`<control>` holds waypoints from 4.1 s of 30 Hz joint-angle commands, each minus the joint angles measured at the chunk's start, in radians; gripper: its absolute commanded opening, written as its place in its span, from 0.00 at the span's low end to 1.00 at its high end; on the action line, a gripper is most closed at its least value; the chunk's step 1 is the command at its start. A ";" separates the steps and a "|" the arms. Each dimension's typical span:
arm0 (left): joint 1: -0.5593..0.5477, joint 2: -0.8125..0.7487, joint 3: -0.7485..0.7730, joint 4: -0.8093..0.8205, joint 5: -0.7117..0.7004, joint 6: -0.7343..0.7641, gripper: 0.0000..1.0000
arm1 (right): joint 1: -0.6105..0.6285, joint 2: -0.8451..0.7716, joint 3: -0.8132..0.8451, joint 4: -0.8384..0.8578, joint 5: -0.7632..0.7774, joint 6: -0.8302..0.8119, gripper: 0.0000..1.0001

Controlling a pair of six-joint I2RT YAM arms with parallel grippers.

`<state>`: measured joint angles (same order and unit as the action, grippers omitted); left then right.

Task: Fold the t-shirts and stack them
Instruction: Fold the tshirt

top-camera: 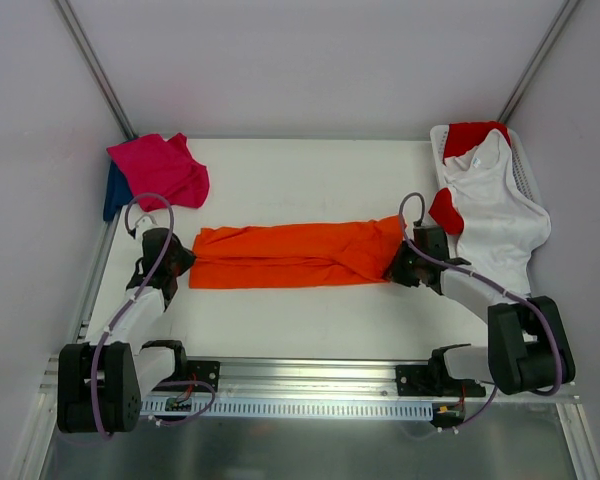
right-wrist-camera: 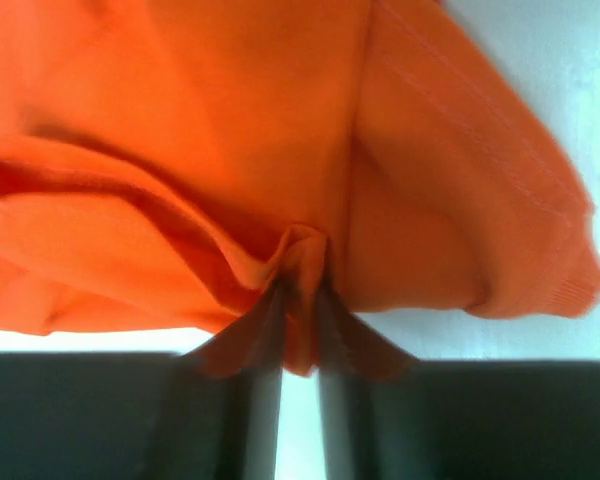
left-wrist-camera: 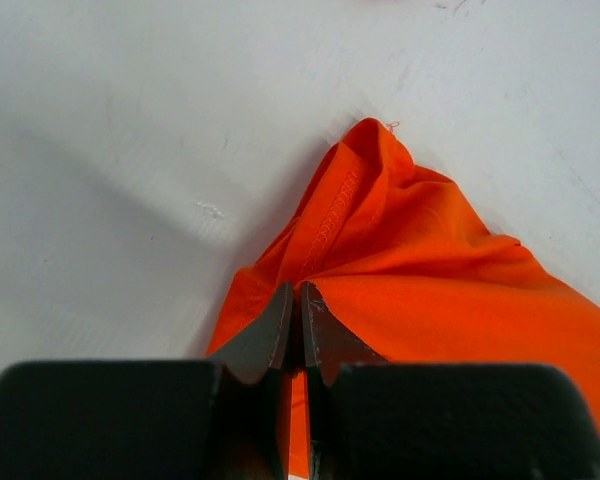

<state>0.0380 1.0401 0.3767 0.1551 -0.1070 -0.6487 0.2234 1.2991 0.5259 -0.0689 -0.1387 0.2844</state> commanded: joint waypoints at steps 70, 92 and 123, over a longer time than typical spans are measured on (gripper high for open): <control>-0.848 1.402 1.562 -0.380 0.511 0.333 0.00 | 0.217 -0.679 0.209 -0.560 0.487 0.084 0.99; -0.650 1.560 2.036 -0.686 -0.376 0.636 0.00 | 0.215 -0.613 0.198 -0.536 0.487 0.059 0.99; -0.336 0.970 1.561 -0.675 -0.500 0.532 0.99 | 0.661 0.472 0.887 -0.117 -0.107 0.114 0.00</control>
<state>-0.3138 2.0518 1.9793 -0.5030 -0.5419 -0.0883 0.8284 1.7298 1.3380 -0.2302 -0.1837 0.3584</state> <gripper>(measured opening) 0.990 0.010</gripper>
